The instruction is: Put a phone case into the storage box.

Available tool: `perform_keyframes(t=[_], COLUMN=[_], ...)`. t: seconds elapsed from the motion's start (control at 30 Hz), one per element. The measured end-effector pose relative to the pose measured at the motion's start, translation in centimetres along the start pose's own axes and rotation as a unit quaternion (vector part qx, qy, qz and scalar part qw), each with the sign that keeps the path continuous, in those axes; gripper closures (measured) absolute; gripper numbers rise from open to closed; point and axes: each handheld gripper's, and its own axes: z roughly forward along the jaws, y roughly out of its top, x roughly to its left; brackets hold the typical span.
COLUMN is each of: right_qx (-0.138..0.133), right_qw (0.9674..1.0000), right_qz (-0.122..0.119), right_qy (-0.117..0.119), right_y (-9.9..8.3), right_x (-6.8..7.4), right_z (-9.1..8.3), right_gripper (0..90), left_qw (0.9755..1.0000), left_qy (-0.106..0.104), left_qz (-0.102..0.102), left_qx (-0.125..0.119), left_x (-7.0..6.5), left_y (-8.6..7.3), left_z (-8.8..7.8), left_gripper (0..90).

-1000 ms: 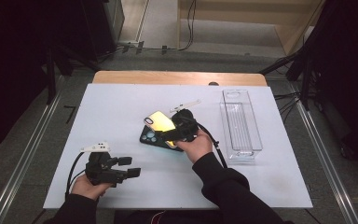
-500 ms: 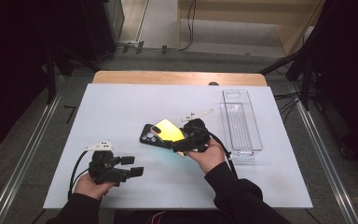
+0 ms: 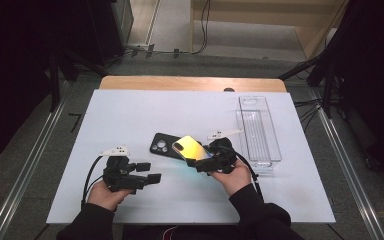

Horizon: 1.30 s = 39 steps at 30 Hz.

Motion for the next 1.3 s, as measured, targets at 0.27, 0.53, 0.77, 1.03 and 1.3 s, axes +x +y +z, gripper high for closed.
perform_keyframes(t=[0.27, 0.53, 0.77, 1.03, 1.3], right_qx=[-0.023, -0.048, -0.069, -0.097, -0.139], right_qw=[0.9995, 0.9977, 0.9954, 0.9915, 0.9846], right_qz=[0.015, 0.042, 0.06, 0.081, 0.099], right_qy=[-0.015, -0.023, -0.031, -0.031, -0.037], right_y=[-0.7, -1.3, -1.7, -2.2, -2.8], right_x=[0.6, 0.6, 0.8, 1.6, 2.6], right_z=[0.3, 0.9, 1.4, 1.8, 2.2], right_gripper=[14.7, 14.7, 14.7, 14.7, 14.7], left_qw=[0.9998, 0.9993, 0.9987, 0.9983, 0.9979], left_qy=[0.01, 0.031, 0.044, 0.05, 0.059], left_qz=[-0.012, -0.02, -0.024, -0.027, -0.022], left_qx=[-0.009, -0.009, -0.011, -0.016, -0.017], left_x=[0.1, 0.1, 0.0, -0.1, -0.6], left_y=[1.3, 2.7, 3.9, 5.1, 6.2], left_z=[0.5, 0.8, 1.1, 1.5, 2.0], left_gripper=[24.9, 24.9, 24.8, 24.9, 24.9])
